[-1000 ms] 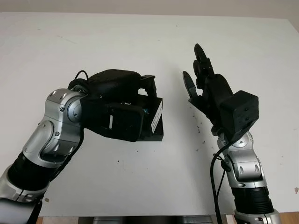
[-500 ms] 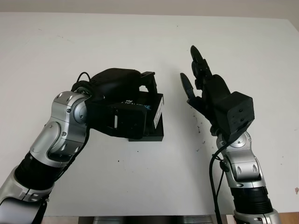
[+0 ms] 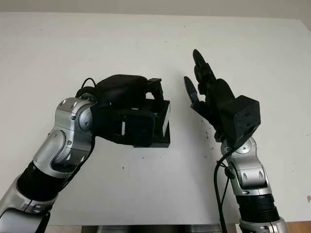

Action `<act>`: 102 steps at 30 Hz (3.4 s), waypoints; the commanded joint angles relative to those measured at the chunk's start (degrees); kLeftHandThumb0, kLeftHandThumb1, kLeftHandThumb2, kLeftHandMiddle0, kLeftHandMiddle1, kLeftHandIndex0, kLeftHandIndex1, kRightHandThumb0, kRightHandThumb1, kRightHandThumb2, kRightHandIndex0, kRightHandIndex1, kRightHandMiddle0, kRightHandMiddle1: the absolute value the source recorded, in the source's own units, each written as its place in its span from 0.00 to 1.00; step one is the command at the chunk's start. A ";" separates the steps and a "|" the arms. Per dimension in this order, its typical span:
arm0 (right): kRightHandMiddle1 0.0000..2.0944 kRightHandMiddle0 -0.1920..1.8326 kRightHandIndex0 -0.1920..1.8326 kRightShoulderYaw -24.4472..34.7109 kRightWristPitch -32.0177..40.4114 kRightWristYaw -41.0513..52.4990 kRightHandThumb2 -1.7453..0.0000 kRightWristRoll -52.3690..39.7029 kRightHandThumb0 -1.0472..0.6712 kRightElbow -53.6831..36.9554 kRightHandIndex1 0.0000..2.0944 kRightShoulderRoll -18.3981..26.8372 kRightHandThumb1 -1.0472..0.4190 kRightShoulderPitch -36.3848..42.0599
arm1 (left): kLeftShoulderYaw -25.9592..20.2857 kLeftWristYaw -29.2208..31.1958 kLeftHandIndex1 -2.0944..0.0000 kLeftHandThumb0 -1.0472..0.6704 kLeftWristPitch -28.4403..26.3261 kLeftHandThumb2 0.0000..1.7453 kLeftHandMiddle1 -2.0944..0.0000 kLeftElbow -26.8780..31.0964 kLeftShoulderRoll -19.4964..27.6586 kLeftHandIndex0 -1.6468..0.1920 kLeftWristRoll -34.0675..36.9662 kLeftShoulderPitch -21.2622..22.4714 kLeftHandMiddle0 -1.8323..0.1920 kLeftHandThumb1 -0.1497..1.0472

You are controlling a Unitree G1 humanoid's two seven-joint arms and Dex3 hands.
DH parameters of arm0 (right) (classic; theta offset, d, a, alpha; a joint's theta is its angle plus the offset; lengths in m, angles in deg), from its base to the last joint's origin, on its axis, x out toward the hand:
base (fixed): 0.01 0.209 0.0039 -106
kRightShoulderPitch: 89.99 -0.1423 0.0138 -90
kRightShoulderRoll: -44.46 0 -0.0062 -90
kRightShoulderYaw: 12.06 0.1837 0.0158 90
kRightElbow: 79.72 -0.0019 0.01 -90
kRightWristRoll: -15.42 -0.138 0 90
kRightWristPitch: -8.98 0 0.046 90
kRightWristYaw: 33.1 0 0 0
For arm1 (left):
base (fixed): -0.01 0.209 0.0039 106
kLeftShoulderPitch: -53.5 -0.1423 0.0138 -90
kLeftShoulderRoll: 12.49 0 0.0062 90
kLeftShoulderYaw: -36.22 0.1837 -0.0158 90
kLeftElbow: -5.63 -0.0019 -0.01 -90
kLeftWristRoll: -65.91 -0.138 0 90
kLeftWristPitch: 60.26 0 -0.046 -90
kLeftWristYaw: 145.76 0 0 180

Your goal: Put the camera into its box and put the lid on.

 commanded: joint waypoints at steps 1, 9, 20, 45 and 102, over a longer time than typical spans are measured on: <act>0.03 0.09 0.07 0.43 -0.29 -0.12 0.69 -0.23 0.16 0.07 0.03 0.06 0.00 0.03 | 0.28 0.45 0.01 0.46 1.84 0.03 0.00 1.74 -0.64 0.74 2.50 -1.77 0.54 1.00; 0.03 0.09 0.07 0.84 -0.08 0.19 0.69 -0.66 0.16 0.14 0.03 0.17 0.00 0.14 | 0.46 1.42 0.00 0.47 2.59 0.05 0.00 1.72 1.12 0.69 3.40 -2.45 0.53 1.00; 0.03 0.09 0.07 0.47 -0.25 0.10 0.70 0.05 0.17 0.94 0.03 0.30 0.00 -0.73 | 3.69 5.84 0.00 0.47 -9.47 0.05 0.00 3.95 -1.04 0.77 -1.57 -0.95 0.52 1.00; 0.03 0.08 0.07 0.52 -2.15 0.53 0.70 -1.23 0.18 3.32 0.02 0.01 0.00 -1.07 | 7.19 5.38 0.17 0.45 -8.59 0.03 0.00 1.17 -3.22 0.76 -3.74 -0.97 0.58 0.98; 0.03 0.10 0.09 0.28 -3.41 1.77 0.71 -0.69 0.19 4.36 0.03 0.98 0.00 -0.88 | 4.20 20.46 1.00 0.16 -42.39 0.22 0.00 19.88 16.38 1.00 28.23 22.38 0.56 1.00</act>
